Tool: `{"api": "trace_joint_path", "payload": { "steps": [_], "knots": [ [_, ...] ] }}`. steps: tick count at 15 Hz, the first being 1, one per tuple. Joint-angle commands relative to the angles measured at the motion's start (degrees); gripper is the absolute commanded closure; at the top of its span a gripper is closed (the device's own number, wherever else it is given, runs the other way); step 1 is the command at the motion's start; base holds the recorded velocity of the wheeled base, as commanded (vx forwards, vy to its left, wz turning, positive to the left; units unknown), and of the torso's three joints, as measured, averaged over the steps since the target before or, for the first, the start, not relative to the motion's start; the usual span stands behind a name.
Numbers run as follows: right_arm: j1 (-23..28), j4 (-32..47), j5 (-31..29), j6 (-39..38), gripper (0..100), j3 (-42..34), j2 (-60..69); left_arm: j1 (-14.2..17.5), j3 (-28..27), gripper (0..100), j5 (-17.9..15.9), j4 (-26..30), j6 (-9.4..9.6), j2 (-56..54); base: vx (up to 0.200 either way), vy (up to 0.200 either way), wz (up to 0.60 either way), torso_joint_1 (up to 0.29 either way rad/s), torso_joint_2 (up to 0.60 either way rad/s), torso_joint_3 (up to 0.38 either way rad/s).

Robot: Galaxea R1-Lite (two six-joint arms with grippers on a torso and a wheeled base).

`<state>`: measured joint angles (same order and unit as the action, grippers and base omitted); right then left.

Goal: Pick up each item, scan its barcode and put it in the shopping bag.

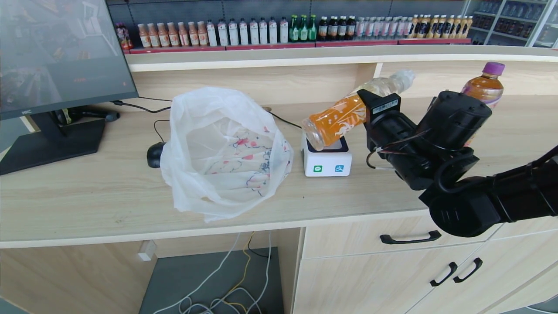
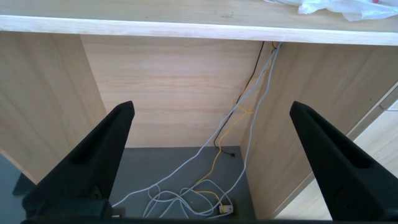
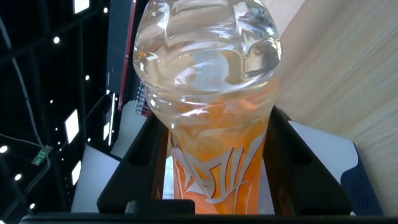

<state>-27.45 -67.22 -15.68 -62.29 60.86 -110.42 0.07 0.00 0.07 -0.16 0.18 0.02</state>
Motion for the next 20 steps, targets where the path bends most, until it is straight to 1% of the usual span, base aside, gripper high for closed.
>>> {"api": "trace_joint_path", "payload": {
  "steps": [1, 9, 11, 13, 15, 16, 17, 20],
  "knots": [
    [-0.06, -0.02, 0.03, -0.02, 100, 0.05, 0.21, 0.01, 0.0, 0, 0.01, -0.02, -0.01, -0.02, 0.0, 0.0, 0.0, 0.0, 0.0, 0.0],
    [-0.06, 0.16, 0.21, 0.51, 100, 0.76, 1.61, 0.01, 0.0, 0, 0.01, -0.02, -0.01, -0.02, 0.0, 0.0, 0.0, 0.0, 0.0, 0.0],
    [-0.14, 0.16, 0.3, 1.91, 100, 0.76, 2.58, 0.01, 0.0, 0, 0.01, -0.02, -0.01, -0.02, 0.0, 0.0, 0.0, 0.0, 0.0, 0.0],
    [-0.5, 0.42, 1.53, 5.08, 100, 0.76, 5.13, 0.01, 0.0, 0, 0.01, -0.02, -0.01, -0.02, 0.0, 0.0, 0.0, 0.0, 0.0, 0.0],
    [-0.85, 0.42, 2.85, 9.82, 100, 0.67, 6.62, 0.01, 0.0, 0, 0.01, -0.02, -0.01, -0.02, 0.0, 0.0, 0.0, 0.0, 0.0, 0.0],
    [-1.9, 0.16, 2.85, 13.43, 100, 0.32, 7.5, 0.01, 0.0, 0, 0.01, -0.02, -0.01, -0.02, 0.0, 0.0, 0.0, 0.0, 0.0, 0.0],
    [-2.52, 0.07, 2.76, 15.1, 100, 0.23, 7.94, 0.01, 0.0, 0, 0.01, -0.02, -0.01, -0.02, 0.0, 0.0, 0.0, 0.0, 0.0, 0.0],
    [-5.15, -3.27, 2.41, 26.87, 100, 0.05, 8.56, 0.01, 0.0, 0, -0.07, -0.02, -0.01, -0.02, 0.0, 0.0, 0.0, 0.0, 0.0, 0.0]
  ]
}}
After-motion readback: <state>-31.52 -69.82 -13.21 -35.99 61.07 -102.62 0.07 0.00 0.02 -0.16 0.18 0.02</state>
